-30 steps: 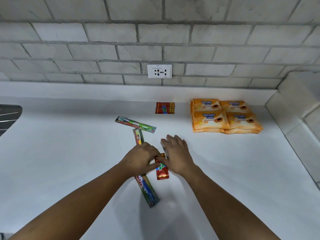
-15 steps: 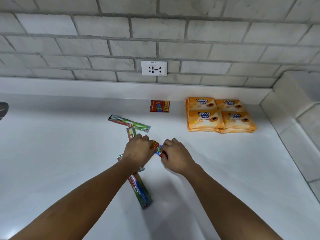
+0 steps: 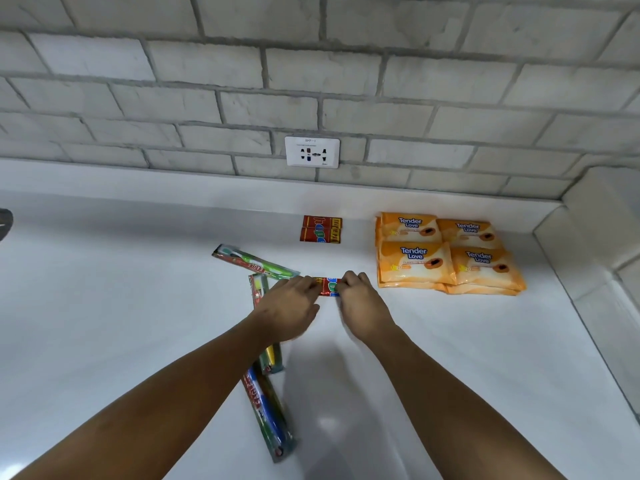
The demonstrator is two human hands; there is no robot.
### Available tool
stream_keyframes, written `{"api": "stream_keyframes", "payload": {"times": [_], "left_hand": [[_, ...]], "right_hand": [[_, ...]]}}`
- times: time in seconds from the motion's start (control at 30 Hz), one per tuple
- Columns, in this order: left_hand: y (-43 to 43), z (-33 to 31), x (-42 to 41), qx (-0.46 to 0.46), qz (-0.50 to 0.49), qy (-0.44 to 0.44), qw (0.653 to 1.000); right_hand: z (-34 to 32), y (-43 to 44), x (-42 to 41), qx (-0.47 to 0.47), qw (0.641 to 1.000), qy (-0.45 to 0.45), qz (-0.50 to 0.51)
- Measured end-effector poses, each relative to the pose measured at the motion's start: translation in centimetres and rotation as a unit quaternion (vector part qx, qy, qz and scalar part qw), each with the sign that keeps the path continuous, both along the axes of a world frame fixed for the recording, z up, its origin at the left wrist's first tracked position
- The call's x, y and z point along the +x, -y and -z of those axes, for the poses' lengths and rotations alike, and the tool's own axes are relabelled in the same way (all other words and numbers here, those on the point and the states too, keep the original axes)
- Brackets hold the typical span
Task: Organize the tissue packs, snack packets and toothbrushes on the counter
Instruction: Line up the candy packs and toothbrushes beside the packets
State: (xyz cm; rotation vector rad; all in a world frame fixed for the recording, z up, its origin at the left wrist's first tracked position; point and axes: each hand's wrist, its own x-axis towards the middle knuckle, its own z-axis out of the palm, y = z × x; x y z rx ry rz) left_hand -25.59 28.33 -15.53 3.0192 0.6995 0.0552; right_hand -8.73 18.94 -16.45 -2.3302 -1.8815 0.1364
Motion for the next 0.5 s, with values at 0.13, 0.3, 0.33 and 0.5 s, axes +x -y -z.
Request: {"api": "stream_keyframes", "payload": {"times": [0.13, 0.3, 0.33, 0.5], "left_hand": [[-2.0, -0.4, 1.5, 0.014, 0.015, -0.016, 1.0], [-4.1, -1.0, 3.1, 0.024, 0.026, -0.042, 0.998], [-4.4, -1.0, 3.2, 0.022, 0.024, -0.045, 0.998], [-5.7, -0.8, 2.9, -0.008, -0.005, -0.053, 0.999]], "right_hand": [[0.5, -1.7, 0.5, 0.016, 0.999, -0.019, 0.031], [1.1, -3.4, 1.2, 0.019, 0.998, -0.021, 0.058], [1.2, -3.7, 1.4, 0.023, 0.998, -0.019, 0.054], [1.8, -4.5, 1.6, 0.067, 0.997, -0.039, 0.032]]}}
